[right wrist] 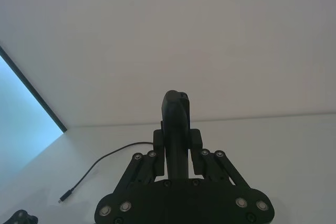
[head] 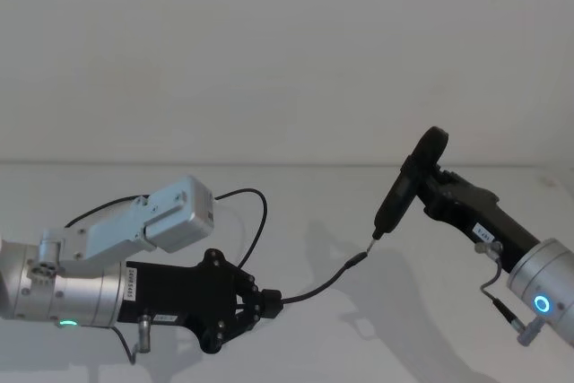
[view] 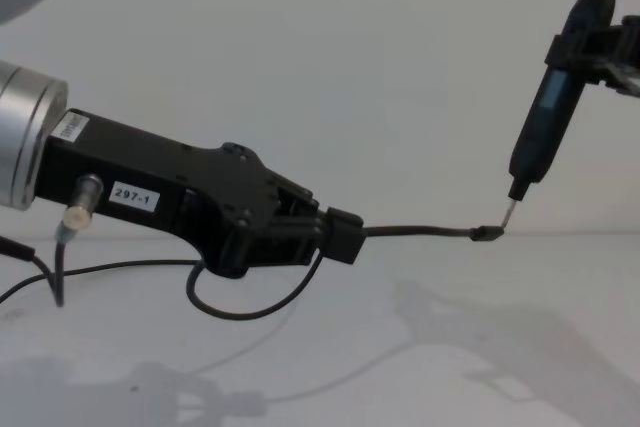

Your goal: Pick up the data cable with the one hand.

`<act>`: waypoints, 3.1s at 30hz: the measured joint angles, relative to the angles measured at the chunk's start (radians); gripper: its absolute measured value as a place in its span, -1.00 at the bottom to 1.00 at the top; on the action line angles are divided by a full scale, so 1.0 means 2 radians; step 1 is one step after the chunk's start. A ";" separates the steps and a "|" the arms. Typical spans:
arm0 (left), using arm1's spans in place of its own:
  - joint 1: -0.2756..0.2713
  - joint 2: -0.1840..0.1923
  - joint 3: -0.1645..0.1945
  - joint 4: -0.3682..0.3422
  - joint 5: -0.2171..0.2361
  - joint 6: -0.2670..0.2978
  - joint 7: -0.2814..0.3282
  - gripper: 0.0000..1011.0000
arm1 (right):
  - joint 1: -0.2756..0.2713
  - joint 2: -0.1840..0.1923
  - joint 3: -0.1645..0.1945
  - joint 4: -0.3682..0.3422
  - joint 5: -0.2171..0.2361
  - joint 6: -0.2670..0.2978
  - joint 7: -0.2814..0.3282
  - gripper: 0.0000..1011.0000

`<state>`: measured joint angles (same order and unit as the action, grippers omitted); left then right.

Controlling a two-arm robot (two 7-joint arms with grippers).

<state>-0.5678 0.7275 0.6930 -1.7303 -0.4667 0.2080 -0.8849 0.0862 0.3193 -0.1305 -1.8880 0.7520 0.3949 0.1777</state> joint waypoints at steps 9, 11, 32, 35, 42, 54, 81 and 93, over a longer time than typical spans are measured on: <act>0.000 0.000 0.000 0.000 0.000 0.000 0.000 -0.92 | 0.002 0.005 -0.002 0.004 0.003 -0.001 -0.001 -0.44; 0.000 0.000 0.000 0.000 0.000 0.000 0.000 -0.92 | 0.002 0.006 -0.003 0.005 0.004 -0.001 -0.002 -0.44; 0.000 0.000 0.000 0.000 0.000 0.000 0.000 -0.92 | 0.000 0.015 -0.008 -0.002 0.015 -0.004 -0.001 -0.44; 0.000 0.000 0.000 0.000 0.000 0.000 0.000 -0.92 | 0.000 0.015 -0.008 -0.003 0.016 -0.005 -0.002 -0.44; 0.000 0.000 0.000 0.000 0.000 0.000 0.000 -0.92 | 0.000 0.017 -0.010 -0.004 0.018 -0.006 -0.003 -0.44; 0.000 0.000 0.000 0.000 0.000 0.000 0.000 -0.92 | -0.001 0.017 -0.010 -0.005 0.019 -0.006 -0.004 -0.44; 0.000 0.000 0.000 0.000 0.000 0.000 0.000 -0.92 | 0.001 0.025 -0.017 0.001 0.017 -0.021 -0.006 -0.44; 0.000 0.000 0.000 0.000 0.000 0.000 0.000 -0.92 | -0.003 0.030 -0.019 -0.001 0.023 -0.023 -0.008 -0.44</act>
<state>-0.5678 0.7274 0.6931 -1.7304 -0.4666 0.2081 -0.8849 0.0812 0.3783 -0.1688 -1.8894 0.7984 0.3481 0.1609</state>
